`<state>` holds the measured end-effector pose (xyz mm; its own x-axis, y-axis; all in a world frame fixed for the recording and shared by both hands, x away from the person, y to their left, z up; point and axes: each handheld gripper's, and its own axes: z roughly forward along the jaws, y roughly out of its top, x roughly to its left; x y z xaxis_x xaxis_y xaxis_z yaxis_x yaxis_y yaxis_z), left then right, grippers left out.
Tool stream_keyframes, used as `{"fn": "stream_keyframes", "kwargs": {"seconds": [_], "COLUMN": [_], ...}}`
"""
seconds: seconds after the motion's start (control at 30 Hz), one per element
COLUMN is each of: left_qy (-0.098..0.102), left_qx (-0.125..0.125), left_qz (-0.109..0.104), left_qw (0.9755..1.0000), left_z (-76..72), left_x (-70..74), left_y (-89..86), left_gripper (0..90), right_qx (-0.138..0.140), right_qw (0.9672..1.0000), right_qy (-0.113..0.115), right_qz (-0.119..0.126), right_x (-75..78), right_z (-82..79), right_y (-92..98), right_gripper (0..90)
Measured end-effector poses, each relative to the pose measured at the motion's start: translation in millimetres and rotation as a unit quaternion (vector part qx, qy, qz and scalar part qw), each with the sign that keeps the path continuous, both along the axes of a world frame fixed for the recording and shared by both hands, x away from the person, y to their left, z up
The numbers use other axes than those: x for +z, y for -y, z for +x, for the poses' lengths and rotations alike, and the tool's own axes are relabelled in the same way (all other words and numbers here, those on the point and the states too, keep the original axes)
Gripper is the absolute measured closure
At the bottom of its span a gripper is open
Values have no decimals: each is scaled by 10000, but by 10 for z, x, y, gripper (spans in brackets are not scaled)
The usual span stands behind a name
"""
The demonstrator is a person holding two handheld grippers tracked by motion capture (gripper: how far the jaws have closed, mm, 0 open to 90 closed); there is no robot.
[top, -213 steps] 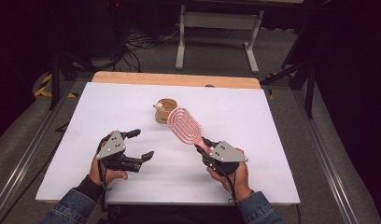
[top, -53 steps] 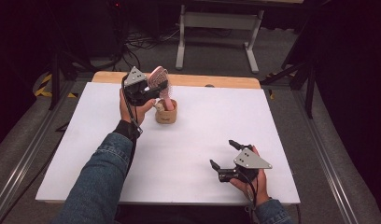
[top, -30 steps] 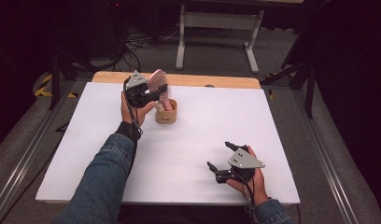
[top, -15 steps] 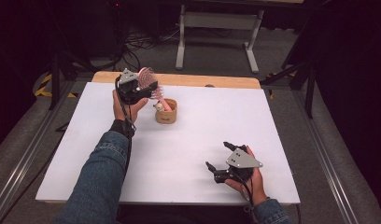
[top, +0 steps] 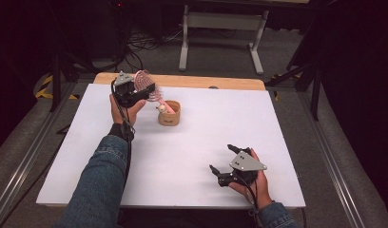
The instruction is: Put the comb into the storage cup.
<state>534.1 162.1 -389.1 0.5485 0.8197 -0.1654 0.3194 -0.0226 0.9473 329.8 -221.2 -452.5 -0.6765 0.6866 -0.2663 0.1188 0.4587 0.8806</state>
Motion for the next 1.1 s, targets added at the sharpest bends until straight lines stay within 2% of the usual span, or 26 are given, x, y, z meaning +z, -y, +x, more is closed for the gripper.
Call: {"fn": "stream_keyframes", "kwargs": {"seconds": [0.1,0.43,1.1], "left_qy": [-7,20,72], "left_qx": [2,4,59], "left_qz": [-59,-25,344], "left_qw": [10000,10000,9994], "left_z": [-3,-11,-34], "left_x": [-21,-34,41], "left_y": [-14,-19,-21], "left_gripper": [530,521,494], "right_qx": [12,25,17], "right_qw": [10000,10000,10000], "right_qy": [8,17,47], "right_qz": [2,-36,-45], "right_x": [3,0,6], "right_z": [-4,-3,-8], "right_y": [1,-9,-5], "right_gripper": [89,85,85]}}
